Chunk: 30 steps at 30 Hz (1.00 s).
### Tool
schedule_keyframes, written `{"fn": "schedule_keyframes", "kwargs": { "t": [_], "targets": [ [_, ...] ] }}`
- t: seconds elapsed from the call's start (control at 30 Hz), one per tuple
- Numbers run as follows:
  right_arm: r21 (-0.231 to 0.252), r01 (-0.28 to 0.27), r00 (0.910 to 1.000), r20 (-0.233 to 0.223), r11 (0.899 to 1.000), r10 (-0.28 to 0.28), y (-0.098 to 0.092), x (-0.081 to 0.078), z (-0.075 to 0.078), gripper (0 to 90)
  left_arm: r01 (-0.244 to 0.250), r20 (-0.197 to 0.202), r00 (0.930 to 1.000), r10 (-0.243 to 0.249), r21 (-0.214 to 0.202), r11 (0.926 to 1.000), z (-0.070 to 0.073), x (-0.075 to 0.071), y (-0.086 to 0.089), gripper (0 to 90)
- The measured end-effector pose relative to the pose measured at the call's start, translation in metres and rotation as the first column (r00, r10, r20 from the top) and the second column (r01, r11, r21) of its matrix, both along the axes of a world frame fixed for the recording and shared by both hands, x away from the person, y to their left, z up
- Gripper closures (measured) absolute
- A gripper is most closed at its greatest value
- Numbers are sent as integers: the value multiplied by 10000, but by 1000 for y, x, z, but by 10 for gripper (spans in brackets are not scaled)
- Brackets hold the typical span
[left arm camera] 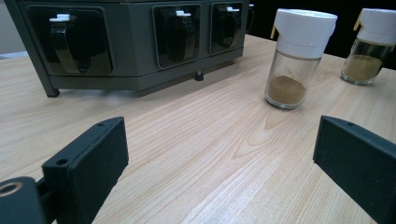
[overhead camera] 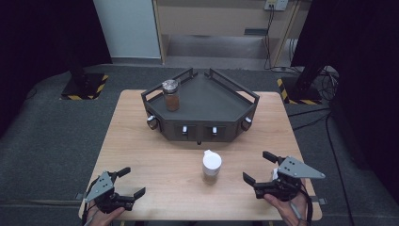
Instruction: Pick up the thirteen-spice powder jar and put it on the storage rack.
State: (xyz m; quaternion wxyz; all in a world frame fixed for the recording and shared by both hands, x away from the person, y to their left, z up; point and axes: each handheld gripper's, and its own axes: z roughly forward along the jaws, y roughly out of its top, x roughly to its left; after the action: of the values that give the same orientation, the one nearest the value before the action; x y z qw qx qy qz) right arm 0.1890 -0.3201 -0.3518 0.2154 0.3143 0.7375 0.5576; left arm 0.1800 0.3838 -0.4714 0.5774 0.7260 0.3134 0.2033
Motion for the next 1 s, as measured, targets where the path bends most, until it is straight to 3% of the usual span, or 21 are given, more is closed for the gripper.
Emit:
{"fn": "schedule_keyframes", "kwargs": {
  "t": [0.5, 1.0],
  "targets": [
    [18, -701, 9965, -462, 9975, 701, 36, 35, -2, 26, 49, -25, 10000, -49, 17, 10000, 0, 0, 0, 21],
    [-355, -1117, 9900, -903, 9931, 1082, 74, 59, -15, 34, 42, 11, 10000, -42, -68, 10000, 0, -1, 1, 21]
  ]
}}
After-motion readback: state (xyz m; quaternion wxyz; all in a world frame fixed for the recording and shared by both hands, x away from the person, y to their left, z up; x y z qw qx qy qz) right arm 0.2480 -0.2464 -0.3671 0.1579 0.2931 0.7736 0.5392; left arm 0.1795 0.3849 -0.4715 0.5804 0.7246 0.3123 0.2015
